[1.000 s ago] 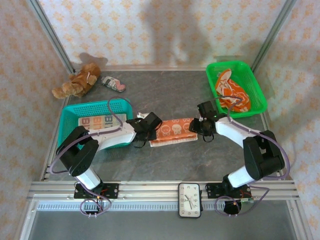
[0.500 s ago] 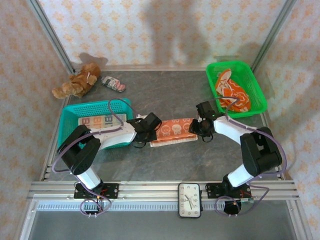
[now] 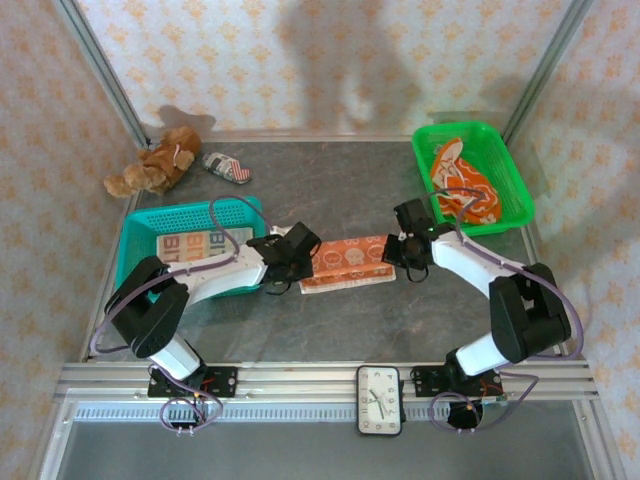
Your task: Fold and stack the towels
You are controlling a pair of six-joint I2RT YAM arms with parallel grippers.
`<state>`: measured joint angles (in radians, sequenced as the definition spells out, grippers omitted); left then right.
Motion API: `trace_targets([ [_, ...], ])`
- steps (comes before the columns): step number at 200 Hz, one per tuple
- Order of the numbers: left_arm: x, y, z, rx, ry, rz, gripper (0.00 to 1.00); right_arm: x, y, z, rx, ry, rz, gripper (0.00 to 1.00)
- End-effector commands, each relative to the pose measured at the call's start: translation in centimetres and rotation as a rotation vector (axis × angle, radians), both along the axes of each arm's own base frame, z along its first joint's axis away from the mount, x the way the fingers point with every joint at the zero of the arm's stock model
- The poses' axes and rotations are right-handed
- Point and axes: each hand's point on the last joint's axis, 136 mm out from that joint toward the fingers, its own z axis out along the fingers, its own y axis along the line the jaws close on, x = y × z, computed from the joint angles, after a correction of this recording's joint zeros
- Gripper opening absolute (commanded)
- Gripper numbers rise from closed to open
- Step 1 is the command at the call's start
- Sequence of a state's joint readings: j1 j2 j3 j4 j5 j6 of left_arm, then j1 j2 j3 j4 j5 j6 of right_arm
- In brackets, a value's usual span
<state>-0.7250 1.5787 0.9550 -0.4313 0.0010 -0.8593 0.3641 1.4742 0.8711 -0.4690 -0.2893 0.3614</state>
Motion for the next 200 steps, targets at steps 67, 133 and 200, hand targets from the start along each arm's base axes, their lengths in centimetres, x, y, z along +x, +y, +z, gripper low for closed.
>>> trace_targets([
  [67, -2.6, -1.1, 0.9, -0.048, 0.031, 0.012, 0.0, -1.0, -0.9, 0.8, -0.046, 0.003, 0.005, 0.0],
  [133, -3.9, -0.9, -2.1, -0.026, 0.104, 0.02, 0.0, -2.0, -1.2, -2.1, -0.072, 0.086, 0.008, 0.0],
  [200, -3.6, -0.9, -1.7, -0.012, 0.092, 0.012, 0.38, -1.8, -1.0, -1.4, -0.059, 0.064, 0.014, 0.34],
])
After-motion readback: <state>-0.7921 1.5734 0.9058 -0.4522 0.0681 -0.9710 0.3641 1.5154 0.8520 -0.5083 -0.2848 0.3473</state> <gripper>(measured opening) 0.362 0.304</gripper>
